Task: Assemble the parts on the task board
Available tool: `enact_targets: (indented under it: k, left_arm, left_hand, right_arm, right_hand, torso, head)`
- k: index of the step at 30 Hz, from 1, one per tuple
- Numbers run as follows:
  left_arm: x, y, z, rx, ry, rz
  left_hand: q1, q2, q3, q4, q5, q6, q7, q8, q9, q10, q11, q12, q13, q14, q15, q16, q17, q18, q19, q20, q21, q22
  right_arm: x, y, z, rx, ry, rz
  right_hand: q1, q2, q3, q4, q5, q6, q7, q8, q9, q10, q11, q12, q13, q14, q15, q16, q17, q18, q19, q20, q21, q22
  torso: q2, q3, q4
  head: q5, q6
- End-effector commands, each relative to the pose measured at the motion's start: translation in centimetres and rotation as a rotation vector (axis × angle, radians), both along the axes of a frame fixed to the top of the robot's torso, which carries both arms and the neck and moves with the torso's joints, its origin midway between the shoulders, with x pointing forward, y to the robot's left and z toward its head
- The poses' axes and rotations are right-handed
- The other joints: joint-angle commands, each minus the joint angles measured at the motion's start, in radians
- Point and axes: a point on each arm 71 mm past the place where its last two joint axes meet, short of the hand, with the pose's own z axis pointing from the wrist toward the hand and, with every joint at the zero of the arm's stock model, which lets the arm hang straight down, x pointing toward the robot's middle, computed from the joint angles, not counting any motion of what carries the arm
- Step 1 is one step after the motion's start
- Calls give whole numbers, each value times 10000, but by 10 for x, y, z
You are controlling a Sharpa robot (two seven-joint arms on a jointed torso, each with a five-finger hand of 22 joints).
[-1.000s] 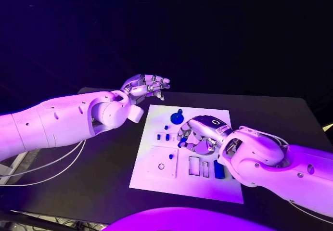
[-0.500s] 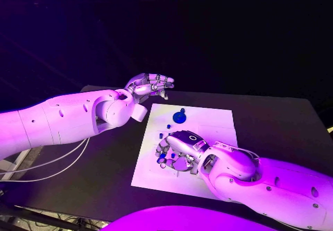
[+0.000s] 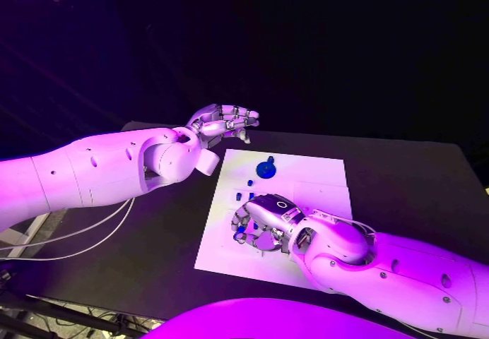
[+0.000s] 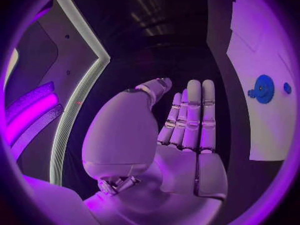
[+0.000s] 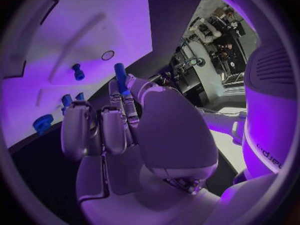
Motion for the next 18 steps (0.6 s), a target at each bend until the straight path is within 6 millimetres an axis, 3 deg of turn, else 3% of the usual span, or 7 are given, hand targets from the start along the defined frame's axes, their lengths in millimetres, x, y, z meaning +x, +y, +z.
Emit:
enact_targets:
  k: [1, 18]
  left_arm:
    - [-1, -3, 1, -79, -63, -191]
    - [-1, -1, 1, -68, -54, -174]
  left_hand:
    - [28, 59, -22, 57, -8, -103, 504, 48, -9, -39, 1, 46, -6, -48, -13, 54, -9, 134, 42, -8, -68, -9]
    - [27, 63, -25, 67, -8, -112, 506, 63, -9, -48, 4, 61, -7, -52, -8, 59, -11, 133, 47, -4, -78, -16]
  right_arm:
    - [0, 0, -3, -393, -247, 279]
    - [2, -2, -12, -988, -272, 331]
  right_hand:
    - [-100, -3, 1374, -1325, 48, 55, 19, 62, 17, 631, -554, 65, 461, 326, -62, 6, -4, -174, 215, -56, -27, 1957]
    - [-115, -7, 1385, -1338, 53, 52, 21, 62, 20, 631, -551, 58, 465, 324, -60, 0, -15, -177, 218, -55, -12, 1960]
  torso:
    - [-4, 0, 1]
    - [3, -12, 9]
  head:
    - [6, -11]
    - [26, -28]
